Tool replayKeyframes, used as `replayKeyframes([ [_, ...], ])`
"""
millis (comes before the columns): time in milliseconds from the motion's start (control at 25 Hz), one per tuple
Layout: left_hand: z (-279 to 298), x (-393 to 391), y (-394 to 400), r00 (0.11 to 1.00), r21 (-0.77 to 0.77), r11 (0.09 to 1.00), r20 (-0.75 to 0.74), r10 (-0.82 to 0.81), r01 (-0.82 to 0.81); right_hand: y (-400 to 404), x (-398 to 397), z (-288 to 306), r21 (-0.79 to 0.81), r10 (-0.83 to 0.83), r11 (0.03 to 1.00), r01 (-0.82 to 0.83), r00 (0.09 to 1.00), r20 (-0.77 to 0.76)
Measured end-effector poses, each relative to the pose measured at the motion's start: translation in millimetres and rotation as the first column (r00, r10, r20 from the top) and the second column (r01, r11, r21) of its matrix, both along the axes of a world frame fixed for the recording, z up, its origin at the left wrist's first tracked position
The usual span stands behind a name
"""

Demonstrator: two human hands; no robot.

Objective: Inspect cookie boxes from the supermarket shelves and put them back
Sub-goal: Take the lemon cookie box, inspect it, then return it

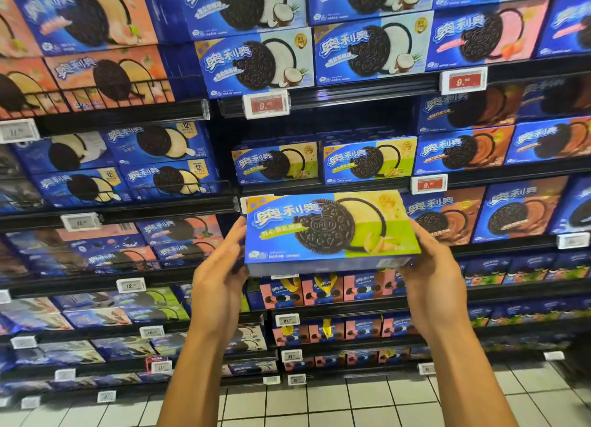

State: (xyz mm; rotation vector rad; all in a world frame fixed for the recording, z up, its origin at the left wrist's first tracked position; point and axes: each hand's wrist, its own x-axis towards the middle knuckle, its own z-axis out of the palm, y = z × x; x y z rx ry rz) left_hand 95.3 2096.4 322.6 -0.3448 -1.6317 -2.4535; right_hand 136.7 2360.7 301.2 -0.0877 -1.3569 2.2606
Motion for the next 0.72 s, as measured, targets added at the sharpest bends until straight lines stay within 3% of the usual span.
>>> replayKeyframes([
  [120,-2.3,-2.6,0.3,0.999,-0.025,0.999,0.017,-0.048,0.048,4.7,5.2,1.1,-0.13,0.097,0.986,-0.106,0.993,-0.074],
  [320,-6.7,2.1,10.9,0.994,-0.055,0.997,0.083,0.066,-0.061,-2.5,7.6,2.9,0.0,0.071,0.997,-0.071,0.997,-0.032],
  [720,-3.7,2.9,15.5,0.992,-0.139,0.986,0.082,0.1,-0.088,-2.4,7.2,4.7,0.042,0.013,0.999,-0.016,0.998,0.063],
])
